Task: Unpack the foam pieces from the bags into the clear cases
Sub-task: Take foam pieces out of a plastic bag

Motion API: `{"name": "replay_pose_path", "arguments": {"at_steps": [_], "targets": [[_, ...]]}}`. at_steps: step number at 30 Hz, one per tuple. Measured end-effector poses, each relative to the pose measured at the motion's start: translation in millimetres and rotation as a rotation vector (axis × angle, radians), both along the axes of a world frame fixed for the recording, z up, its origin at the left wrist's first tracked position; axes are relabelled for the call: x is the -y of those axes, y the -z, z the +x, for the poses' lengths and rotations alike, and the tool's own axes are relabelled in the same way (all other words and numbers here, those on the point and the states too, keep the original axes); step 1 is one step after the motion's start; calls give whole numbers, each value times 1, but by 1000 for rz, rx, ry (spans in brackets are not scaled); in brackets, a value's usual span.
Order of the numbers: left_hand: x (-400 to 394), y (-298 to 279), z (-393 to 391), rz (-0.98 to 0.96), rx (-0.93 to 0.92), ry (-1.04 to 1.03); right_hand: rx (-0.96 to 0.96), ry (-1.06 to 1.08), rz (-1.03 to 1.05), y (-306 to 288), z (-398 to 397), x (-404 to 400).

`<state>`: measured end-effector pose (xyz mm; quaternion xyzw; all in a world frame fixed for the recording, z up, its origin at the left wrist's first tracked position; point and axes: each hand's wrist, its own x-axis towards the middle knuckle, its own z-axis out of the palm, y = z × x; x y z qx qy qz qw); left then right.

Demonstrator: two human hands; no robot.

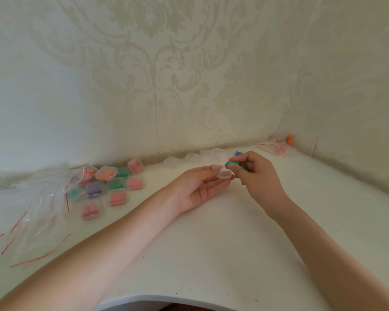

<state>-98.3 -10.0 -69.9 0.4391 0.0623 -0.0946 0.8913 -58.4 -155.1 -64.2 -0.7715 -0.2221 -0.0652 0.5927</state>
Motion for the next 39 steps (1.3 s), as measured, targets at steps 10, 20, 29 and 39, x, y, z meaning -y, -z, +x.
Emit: {"name": "replay_pose_path", "arguments": {"at_steps": [10, 20, 29, 39], "targets": [[0, 5, 2, 89, 31, -3, 149, -29, -231, -3, -2, 3], [3, 4, 1, 161, 50, -28, 209, -6, -230, -1, -5, 1], [7, 2, 0, 159, 45, -66, 111, 48, -114, -6, -3, 5], [8, 1, -1, 127, 45, -62, 217, 96, -226, 2, 4, 3]]}}
